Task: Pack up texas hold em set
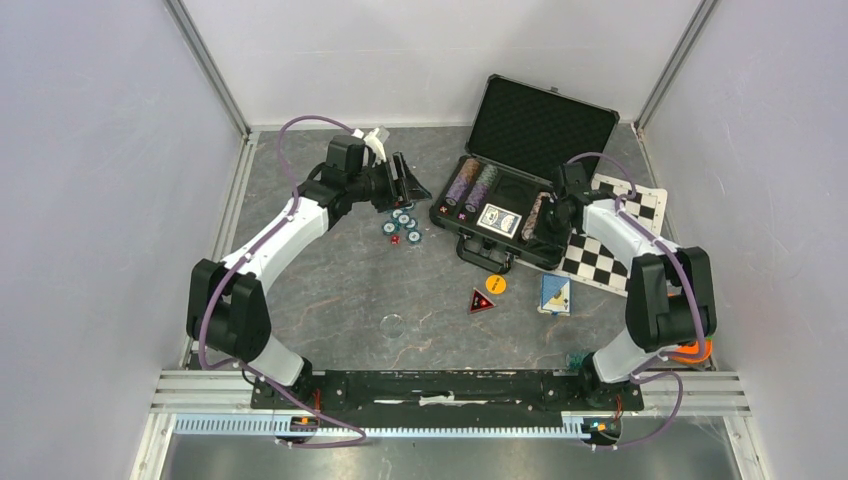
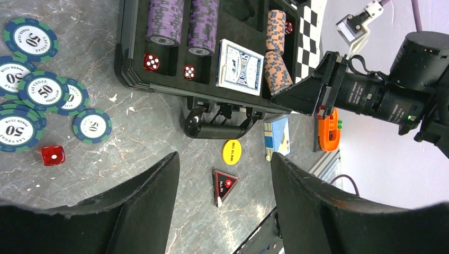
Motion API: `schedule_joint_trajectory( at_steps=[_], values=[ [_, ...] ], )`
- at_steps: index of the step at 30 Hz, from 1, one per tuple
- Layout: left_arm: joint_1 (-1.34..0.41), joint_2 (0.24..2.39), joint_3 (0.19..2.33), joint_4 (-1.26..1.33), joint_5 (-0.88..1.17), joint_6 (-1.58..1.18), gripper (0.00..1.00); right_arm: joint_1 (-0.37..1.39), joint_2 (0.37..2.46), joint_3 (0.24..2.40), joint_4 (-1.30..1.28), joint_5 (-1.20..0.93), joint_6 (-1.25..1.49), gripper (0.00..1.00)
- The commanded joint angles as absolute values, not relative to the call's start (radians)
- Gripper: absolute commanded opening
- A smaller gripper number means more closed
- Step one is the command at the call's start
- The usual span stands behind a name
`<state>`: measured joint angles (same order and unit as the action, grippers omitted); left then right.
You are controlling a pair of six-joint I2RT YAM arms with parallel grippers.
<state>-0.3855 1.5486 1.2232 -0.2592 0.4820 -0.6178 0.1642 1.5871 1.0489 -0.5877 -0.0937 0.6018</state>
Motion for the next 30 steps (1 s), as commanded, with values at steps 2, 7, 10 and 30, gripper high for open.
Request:
schedule_joint_trajectory(
  at_steps=[2,7,10,30],
  values=[
    [-0.385,1.533,1.252,-0.258,0.486,-0.68,0.69,0.093,1.7,1.146,-0.38,0.009,0.566,0.29],
    [-0.388,1.564,1.326,-0.31,0.487,-0.693,0.69,0.096,1.785,1.238,-0.484,-0.139,0.544,0.39],
    [-0.387,1.58,1.359,-0.352,0.487,-0.679,0.69,0.103,1.74,1.195,-0.517,-0.214,0.539,0.42],
    [-0.384,1.537,1.313,-0.378,0.521,-0.63,0.7,0.171,1.634,1.232,-0.588,-0.093,0.445,0.11]
  ],
)
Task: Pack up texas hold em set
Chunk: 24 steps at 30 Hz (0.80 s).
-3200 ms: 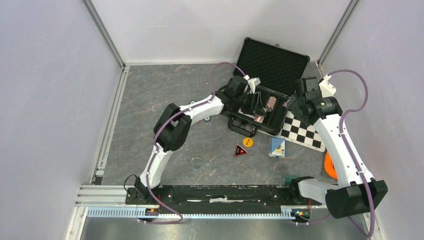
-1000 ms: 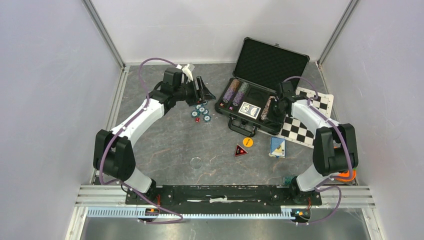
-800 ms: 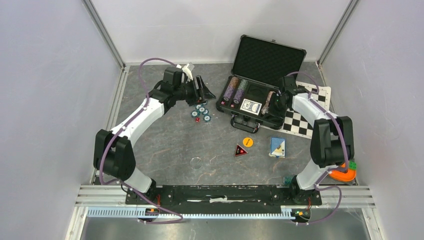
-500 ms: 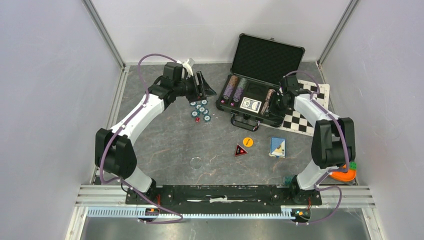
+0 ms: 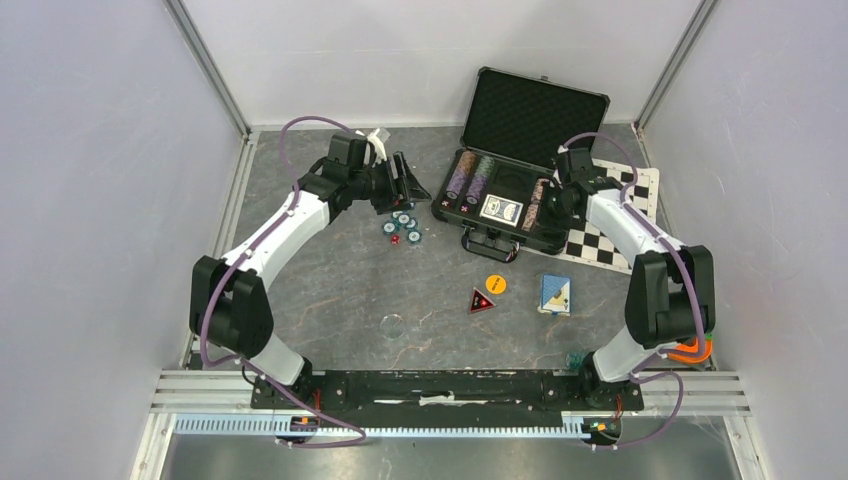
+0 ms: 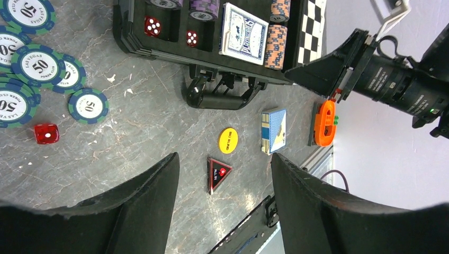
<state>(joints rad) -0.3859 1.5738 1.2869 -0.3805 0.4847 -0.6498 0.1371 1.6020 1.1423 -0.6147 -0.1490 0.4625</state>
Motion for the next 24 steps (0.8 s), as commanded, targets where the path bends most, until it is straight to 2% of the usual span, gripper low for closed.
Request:
schedule_joint_trajectory(
  at_steps=[1,24],
  values=[
    [-0.384,1.533,1.306,-0.377,0.523,-0.626,0.7,0.173,1.644,1.236,-0.588,-0.084,0.45,0.11],
    [-0.376,1.502,1.262,-0.405,0.532,-0.593,0.72,0.198,1.656,1.208,-0.597,-0.051,0.441,0.07]
  ],
)
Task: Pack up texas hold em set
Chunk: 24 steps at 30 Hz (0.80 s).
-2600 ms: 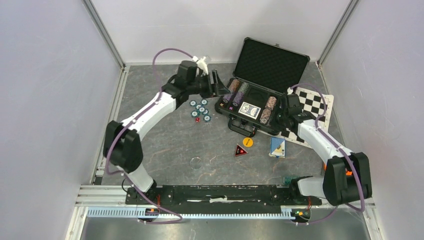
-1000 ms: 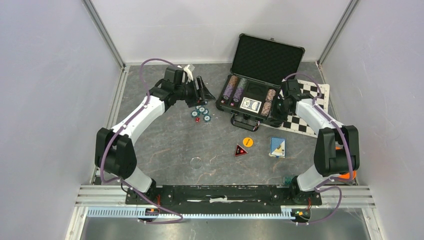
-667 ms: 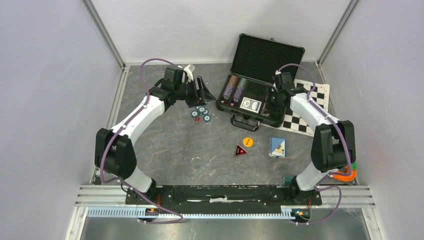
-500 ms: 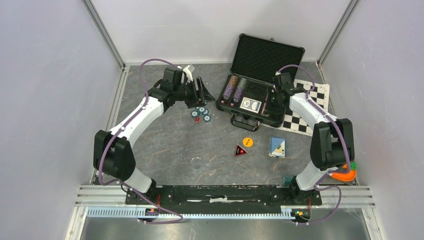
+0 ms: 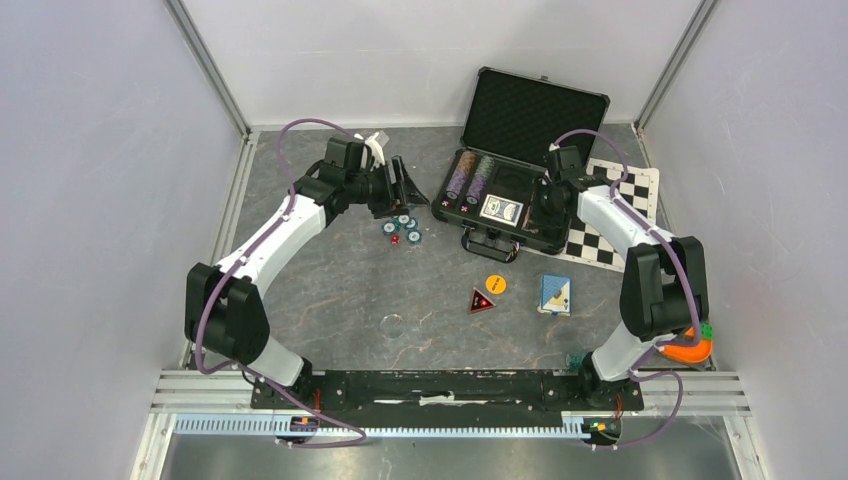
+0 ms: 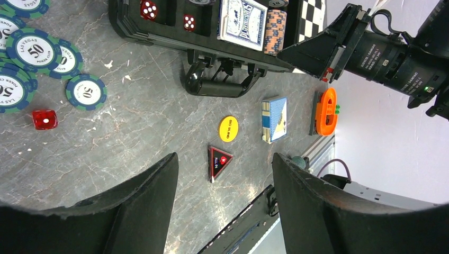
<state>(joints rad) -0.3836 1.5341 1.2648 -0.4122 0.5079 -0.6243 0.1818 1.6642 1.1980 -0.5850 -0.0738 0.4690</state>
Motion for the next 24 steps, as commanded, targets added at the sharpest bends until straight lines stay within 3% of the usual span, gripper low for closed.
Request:
schedule_joint_trajectory(
  at_steps=[1,7,24],
  values=[
    [-0.376,1.502,1.262,-0.405,0.532,-0.593,0.72,0.21,1.651,1.207,-0.6,-0.053,0.431,0.07],
    [-0.376,1.511,1.264,-0.404,0.53,-0.59,0.72,0.306,1.609,1.19,-0.617,-0.007,0.364,0.05],
    [-0.372,1.511,1.265,-0.408,0.517,-0.589,0.72,0.292,1.695,1.276,-0.678,0.133,0.355,0.02]
  ],
)
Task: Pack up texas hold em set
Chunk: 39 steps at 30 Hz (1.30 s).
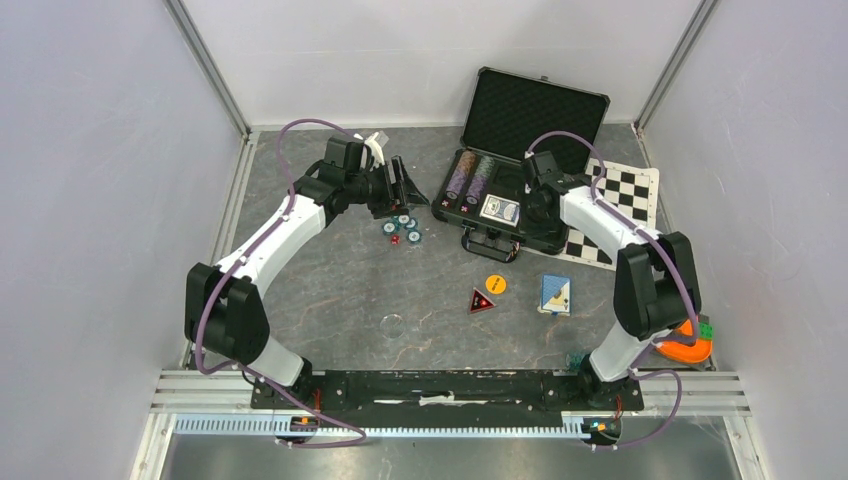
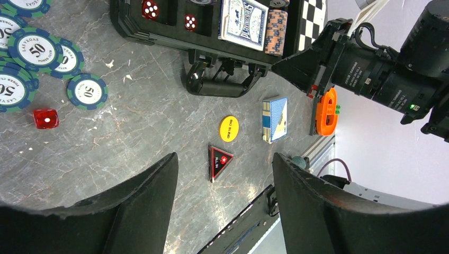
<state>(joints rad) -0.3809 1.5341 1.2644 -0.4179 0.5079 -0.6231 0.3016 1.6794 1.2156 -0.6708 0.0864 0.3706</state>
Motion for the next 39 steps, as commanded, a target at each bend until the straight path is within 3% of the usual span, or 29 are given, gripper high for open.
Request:
schedule_joint_trajectory(
  at_steps=[1,24,32,39],
  values=[
    [-0.372,1.513,1.267,-0.408,0.516,-0.591,0.72,0.29,1.7,1.282,-0.675,0.135,0.356,0.02],
    [-0.371,1.531,1.274,-0.424,0.514,-0.61,0.72,0.21,1.857,1.428,-0.638,0.151,0.359,0.02],
    [-0.371,1.549,1.291,-0.425,0.496,-0.616,0.73,0.205,1.813,1.397,-0.624,0.144,0.353,0.13],
    [-0.371,1.561,1.3,-0.419,0.489,-0.629,0.73,0.19,1.858,1.433,-0.595,0.118,0.36,0.12]
  ],
)
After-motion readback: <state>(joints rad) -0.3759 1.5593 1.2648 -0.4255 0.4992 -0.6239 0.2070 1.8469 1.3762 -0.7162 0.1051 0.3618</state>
